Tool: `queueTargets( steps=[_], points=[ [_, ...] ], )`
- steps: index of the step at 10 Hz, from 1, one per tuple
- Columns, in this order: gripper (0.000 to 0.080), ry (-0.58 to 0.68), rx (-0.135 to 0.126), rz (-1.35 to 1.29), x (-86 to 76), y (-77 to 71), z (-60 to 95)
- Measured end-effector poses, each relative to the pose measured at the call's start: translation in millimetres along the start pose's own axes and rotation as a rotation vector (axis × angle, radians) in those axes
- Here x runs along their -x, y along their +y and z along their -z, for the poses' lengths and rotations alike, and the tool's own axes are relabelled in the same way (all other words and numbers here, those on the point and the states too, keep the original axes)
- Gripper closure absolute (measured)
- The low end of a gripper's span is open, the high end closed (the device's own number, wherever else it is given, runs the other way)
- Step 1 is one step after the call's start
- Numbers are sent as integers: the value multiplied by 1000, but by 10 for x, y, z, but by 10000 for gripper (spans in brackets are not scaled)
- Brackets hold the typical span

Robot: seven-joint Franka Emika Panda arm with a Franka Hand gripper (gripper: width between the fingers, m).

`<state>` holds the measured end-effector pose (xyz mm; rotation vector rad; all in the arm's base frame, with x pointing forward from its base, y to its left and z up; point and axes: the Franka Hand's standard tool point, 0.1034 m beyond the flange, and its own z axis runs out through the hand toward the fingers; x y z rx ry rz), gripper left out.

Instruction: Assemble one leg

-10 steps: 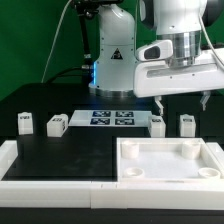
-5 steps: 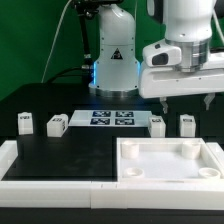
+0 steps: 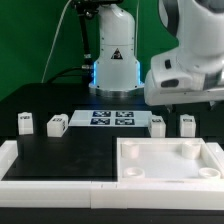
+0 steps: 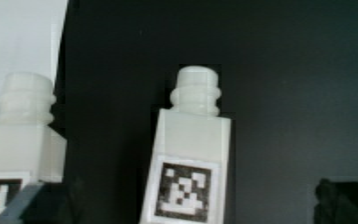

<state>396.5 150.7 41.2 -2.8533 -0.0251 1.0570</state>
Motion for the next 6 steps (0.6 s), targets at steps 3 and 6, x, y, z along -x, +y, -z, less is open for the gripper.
queueTargets(
  steps=[3,6],
  points=[
    [150,-157,-2,-30,-82,38,-137],
    [150,-165,2,-34,-103,22,-269]
  ],
)
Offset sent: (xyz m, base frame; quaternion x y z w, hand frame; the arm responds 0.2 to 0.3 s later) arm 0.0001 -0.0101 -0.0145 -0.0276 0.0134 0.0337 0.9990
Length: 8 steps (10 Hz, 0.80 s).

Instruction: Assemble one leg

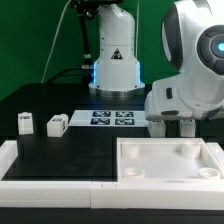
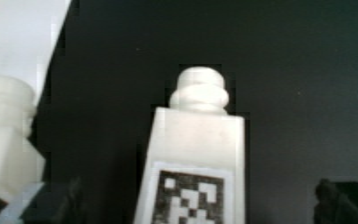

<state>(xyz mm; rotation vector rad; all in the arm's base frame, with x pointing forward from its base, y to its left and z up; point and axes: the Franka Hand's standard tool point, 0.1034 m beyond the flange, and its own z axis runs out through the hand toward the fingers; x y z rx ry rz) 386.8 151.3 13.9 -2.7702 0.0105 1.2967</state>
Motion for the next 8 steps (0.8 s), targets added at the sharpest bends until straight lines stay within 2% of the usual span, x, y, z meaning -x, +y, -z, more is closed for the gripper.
queueTargets(
  steps=[3,4,5,6,7,8],
  points=[
    [150,15,-1,6,-36,5,-62],
    [245,16,0,7,-36,-5,-64],
    [245,16,0,7,-36,-4,-64],
    [428,16,0,7,-36,-4,-64],
    [515,16,0,7,-36,-4,-64],
    [515,16,-1,7,-36,-4,-64]
  ],
)
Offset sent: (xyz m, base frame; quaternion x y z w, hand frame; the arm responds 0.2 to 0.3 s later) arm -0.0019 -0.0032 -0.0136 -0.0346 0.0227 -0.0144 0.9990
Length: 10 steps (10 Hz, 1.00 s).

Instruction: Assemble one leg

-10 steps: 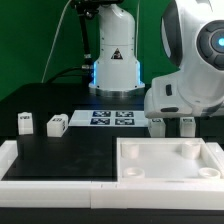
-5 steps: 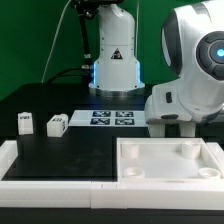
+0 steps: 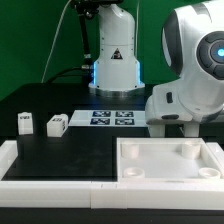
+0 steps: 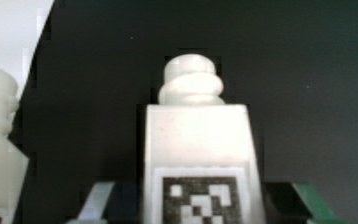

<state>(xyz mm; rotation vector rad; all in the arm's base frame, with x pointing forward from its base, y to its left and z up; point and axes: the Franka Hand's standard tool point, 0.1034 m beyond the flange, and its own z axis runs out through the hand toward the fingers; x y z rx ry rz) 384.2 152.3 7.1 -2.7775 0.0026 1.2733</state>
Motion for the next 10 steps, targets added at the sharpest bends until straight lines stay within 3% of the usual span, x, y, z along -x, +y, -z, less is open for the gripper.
queueTargets(
  steps=[5,8,10],
  points=[
    [515,-6,1,3,30,-3,33],
    [514,-27,13,19,416,10,503],
    [514,-5,12,24,404,1,539]
  ],
)
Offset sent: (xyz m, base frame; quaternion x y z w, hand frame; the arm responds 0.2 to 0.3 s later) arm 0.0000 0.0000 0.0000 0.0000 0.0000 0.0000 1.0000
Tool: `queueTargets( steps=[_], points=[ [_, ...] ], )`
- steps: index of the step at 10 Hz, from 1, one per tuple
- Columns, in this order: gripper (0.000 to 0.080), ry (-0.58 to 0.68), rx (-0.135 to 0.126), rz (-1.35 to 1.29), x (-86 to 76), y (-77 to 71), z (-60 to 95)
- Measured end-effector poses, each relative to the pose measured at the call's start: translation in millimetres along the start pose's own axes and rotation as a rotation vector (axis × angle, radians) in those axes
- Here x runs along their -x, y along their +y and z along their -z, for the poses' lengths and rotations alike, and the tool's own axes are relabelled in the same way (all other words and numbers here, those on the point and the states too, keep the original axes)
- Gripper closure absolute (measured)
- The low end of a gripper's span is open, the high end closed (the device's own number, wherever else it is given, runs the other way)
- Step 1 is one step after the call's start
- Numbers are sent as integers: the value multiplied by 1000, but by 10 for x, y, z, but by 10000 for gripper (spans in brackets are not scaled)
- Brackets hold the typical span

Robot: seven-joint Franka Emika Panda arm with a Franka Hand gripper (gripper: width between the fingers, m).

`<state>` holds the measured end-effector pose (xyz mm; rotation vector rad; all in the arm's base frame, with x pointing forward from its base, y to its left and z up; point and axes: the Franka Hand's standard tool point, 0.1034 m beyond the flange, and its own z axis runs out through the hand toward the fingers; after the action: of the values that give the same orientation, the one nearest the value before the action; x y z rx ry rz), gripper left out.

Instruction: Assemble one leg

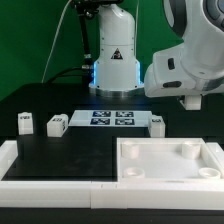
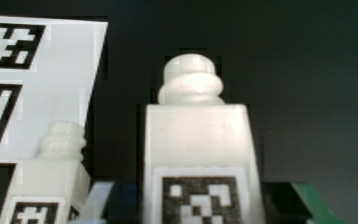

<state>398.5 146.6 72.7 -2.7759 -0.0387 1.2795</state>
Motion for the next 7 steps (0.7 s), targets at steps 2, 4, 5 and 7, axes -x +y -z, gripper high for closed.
queueTargets(
  steps=[2,4,5,7],
  points=[
    [512,184,-3,-2,-75,-3,51],
    [512,377,-4,4,-139,21,109],
    [512,535,-11,12,-254,101,277],
    [512,715,-13,23,-275,137,541]
  ],
)
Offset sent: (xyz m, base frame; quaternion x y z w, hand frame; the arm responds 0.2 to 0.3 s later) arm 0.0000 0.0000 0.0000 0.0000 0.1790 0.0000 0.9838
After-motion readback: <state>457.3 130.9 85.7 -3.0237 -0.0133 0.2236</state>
